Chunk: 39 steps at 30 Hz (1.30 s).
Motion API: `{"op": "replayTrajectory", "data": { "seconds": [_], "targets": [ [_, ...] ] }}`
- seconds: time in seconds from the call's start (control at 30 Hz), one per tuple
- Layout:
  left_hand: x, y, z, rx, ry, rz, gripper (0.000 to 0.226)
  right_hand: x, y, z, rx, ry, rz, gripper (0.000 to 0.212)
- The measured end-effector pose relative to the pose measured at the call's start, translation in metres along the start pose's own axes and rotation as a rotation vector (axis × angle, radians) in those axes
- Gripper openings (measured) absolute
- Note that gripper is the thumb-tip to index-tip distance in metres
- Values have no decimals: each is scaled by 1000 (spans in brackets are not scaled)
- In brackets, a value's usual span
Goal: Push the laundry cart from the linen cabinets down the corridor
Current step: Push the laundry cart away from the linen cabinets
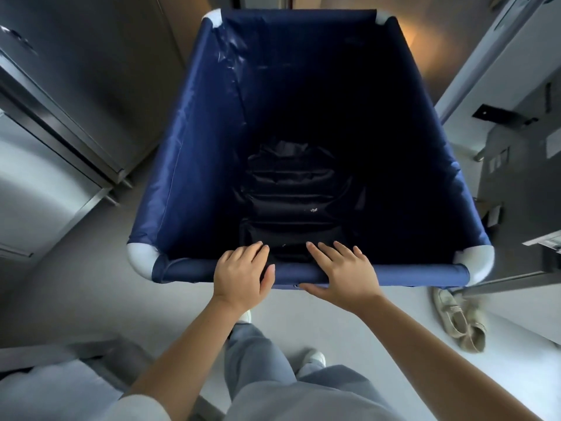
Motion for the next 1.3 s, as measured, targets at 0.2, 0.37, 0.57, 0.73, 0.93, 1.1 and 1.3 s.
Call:
{"op": "replayTrajectory", "data": {
  "seconds": [0.2,0.37,0.57,0.73,0.93,1.1,1.3],
  "targets": [
    [7,-3,8,-7,-34,26,43,4,-2,10,-69,10,-36,79],
    [21,-7,21,23,-35,42,45,3,-14,26,-1,-20,-33,81],
    [44,-12,45,83,-46,42,46,2,-32,54,50,-40,-55,85],
    [71,-17,71,143,-66,33,47,9,-40,87,62,-62,-39,83],
    [112,-26,106,190,-102,6,47,23,-47,132,25,-105,-23,81],
    [148,-36,136,206,-140,-9,47,34,-55,171,8,-153,-34,81],
    [189,-48,179,229,-110,-39,48,32,-52,212,-59,-163,-59,79]
  ]
}}
Point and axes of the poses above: each hand's wrist, its own z-axis towards the middle knuckle, its own y-axis out of the back of the hand, x = y × z, the point moved 4 cm from there along z, towards the middle knuckle, and after that the axes turned 15 degrees about -x, right-handed, at the moved point
